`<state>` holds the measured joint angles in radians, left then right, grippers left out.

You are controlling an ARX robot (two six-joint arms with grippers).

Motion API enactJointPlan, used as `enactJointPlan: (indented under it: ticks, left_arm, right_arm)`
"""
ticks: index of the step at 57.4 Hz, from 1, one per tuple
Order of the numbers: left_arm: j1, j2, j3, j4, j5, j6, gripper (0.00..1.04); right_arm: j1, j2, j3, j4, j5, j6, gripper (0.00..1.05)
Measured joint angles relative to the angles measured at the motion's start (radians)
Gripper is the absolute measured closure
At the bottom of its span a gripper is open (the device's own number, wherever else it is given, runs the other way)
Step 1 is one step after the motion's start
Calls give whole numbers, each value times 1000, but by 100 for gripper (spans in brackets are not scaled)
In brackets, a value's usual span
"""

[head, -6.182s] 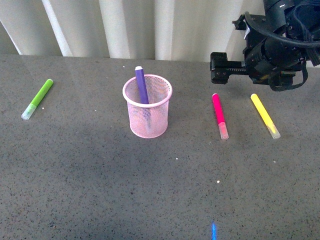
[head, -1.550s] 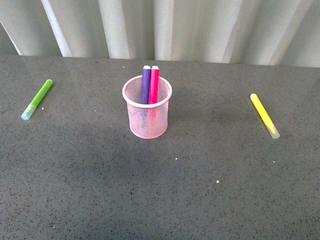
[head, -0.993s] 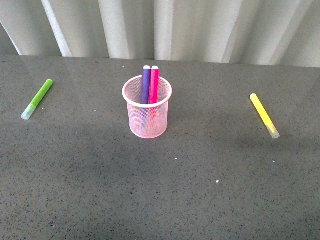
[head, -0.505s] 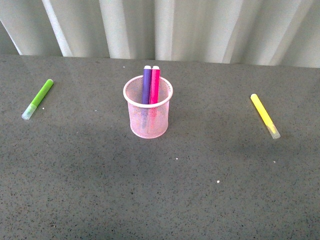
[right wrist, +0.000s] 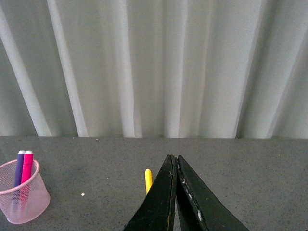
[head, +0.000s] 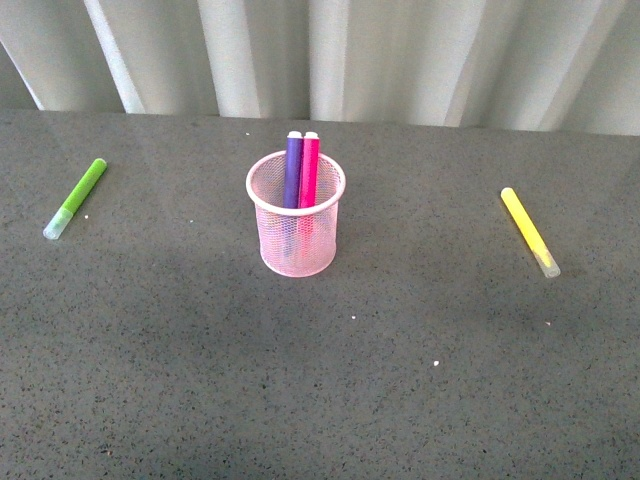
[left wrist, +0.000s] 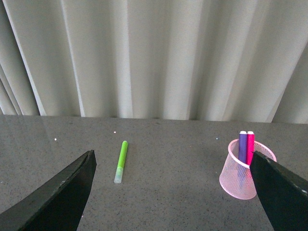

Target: Insert purple and pink pens into pink cup

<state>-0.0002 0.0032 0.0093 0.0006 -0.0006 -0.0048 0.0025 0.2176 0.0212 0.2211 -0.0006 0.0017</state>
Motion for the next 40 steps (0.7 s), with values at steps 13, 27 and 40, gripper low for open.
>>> enactJointPlan:
  ticks: [13,27,40]
  left_arm:
    - [0,0,0,0,0,0,7]
    - [0,0,0,0,0,0,7]
    - [0,0,0,0,0,0,7]
  right_arm:
    - [0,-121,0,-148,0,1,101]
    - [0,-213,0,-219,1,0,101]
    - [0,-213,0,-219,1,0,89]
